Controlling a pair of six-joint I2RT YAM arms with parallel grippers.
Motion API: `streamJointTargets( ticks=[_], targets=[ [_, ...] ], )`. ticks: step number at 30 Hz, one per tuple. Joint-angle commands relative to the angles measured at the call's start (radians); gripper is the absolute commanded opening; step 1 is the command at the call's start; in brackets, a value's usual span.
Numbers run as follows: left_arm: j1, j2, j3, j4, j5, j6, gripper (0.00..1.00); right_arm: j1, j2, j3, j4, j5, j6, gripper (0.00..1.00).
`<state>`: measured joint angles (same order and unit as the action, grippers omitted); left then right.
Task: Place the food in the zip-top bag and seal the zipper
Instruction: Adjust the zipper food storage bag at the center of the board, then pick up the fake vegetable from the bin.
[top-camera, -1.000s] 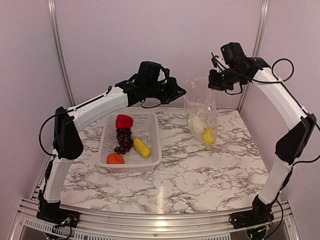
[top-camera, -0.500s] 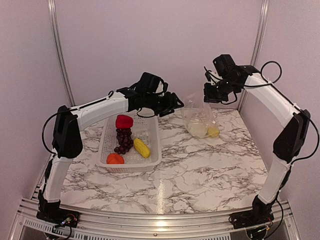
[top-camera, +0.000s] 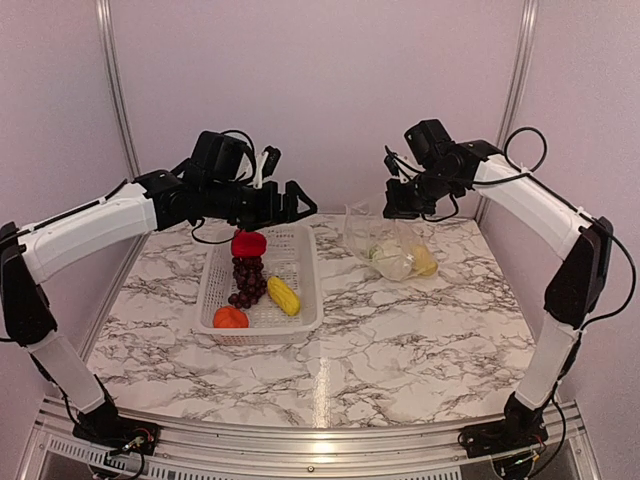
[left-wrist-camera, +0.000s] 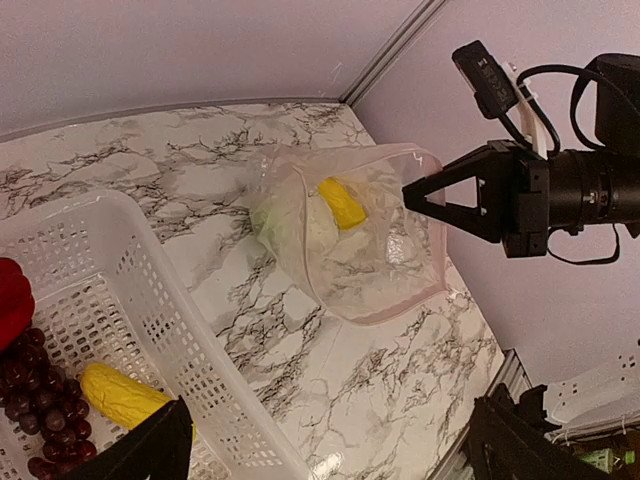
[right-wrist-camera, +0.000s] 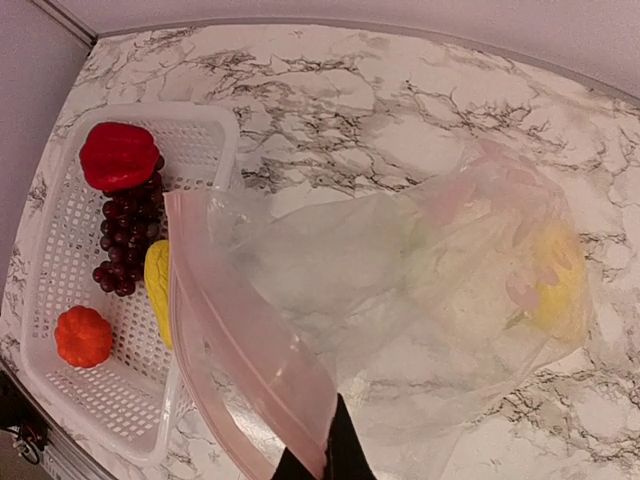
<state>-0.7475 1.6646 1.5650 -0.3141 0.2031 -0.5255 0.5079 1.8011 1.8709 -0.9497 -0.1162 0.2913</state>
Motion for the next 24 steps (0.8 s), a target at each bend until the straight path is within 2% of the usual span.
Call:
streamJointTargets(
  ticks=[1,5,8,9,12,13,17,19,24],
  targets=[
    [0.004,-0.114,-0.083,-0.012,0.016,0.106,0.99,0.000,-0.002,0.013,0.013,-0.019,0.005,0.00],
    [0.004,-0.227,-0.149,-0.002,-0.055,0.131,0.99,0.000,0.000,0.015,0.008,-0.034,0.007,0.00],
    [0.004,-0.244,-0.149,-0.075,-0.113,0.161,0.99,0.000,0.007,0.028,-0.003,-0.045,0.009,0.00],
    [0.004,-0.240,-0.141,-0.124,-0.178,0.156,0.99,0.000,0.013,0.038,-0.010,-0.046,0.006,0.00],
    [0.016,-0.206,-0.135,-0.341,-0.577,-0.009,0.99,0.000,0.024,0.062,-0.025,-0.045,-0.002,0.00],
    [0.034,-0.185,-0.132,-0.409,-0.627,-0.052,0.99,-0.001,0.025,0.065,-0.026,-0.045,-0.004,0.00],
    [0.076,-0.128,-0.181,-0.443,-0.578,0.021,0.99,-0.001,0.026,0.065,-0.027,-0.056,-0.011,0.00],
    [0.077,-0.119,-0.205,-0.440,-0.499,0.051,0.98,-0.001,0.026,0.062,-0.027,-0.060,-0.015,0.00],
    [0.077,-0.116,-0.250,-0.426,-0.328,0.053,0.84,-0.002,0.024,0.058,-0.024,-0.062,-0.018,0.00]
  ],
)
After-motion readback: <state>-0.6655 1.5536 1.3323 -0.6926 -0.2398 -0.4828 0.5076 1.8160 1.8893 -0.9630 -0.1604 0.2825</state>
